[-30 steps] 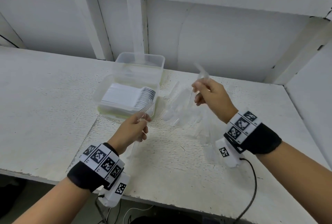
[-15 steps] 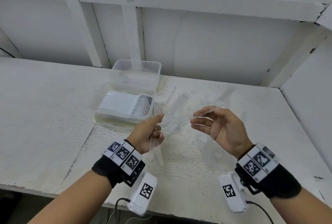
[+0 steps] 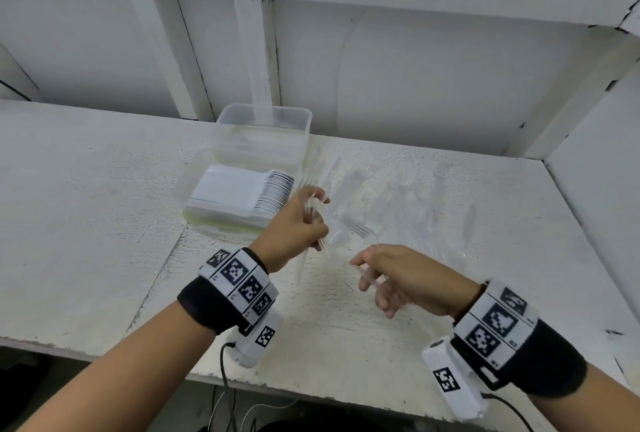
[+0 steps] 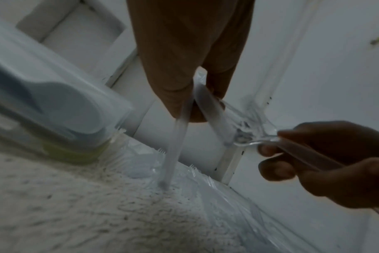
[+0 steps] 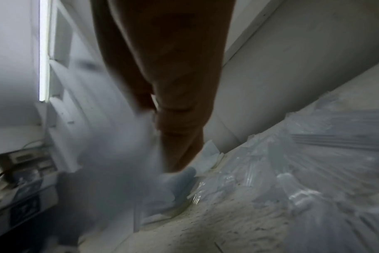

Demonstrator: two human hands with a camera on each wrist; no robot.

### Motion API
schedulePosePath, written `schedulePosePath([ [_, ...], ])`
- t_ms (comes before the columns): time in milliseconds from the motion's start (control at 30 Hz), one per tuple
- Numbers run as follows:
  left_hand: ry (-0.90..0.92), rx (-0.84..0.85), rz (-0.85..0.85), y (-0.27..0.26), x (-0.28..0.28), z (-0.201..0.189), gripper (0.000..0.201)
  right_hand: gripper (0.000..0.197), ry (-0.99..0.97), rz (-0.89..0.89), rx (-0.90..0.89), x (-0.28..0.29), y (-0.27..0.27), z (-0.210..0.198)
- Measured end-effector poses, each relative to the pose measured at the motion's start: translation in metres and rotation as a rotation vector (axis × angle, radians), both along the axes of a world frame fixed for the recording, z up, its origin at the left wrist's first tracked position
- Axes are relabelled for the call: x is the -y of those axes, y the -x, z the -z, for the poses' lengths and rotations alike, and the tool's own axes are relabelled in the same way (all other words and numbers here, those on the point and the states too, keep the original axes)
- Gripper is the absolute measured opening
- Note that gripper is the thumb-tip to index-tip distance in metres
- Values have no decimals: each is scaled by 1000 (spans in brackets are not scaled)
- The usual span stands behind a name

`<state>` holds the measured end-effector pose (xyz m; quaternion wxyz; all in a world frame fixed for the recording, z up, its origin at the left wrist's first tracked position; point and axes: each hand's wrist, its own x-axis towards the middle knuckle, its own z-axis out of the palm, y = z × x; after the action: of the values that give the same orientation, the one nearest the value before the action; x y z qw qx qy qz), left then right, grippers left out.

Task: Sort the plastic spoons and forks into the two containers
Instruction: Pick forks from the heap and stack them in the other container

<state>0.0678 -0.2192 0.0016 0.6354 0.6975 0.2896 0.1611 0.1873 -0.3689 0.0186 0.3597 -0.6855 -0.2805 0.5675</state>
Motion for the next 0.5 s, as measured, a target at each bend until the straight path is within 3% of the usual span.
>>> schedulePosePath([
  [67,-64,-26,8,-7,5,0,39,29,24,12,102,-3,5,5],
  [167,-138,-110,-58,-20,5,4,6,37,46,161,115,-2,8,10],
  [300,-573,-476,-62,-33,-7,20,17,26,5,319,133,10,-2,8],
  [433,-747,-742,142,-43,-9,35,43,17,-45,384,151,23,-14,7],
  [500,-785,-800,206,-46,-10,37,34,17,-48,403,152,27,-17,7],
])
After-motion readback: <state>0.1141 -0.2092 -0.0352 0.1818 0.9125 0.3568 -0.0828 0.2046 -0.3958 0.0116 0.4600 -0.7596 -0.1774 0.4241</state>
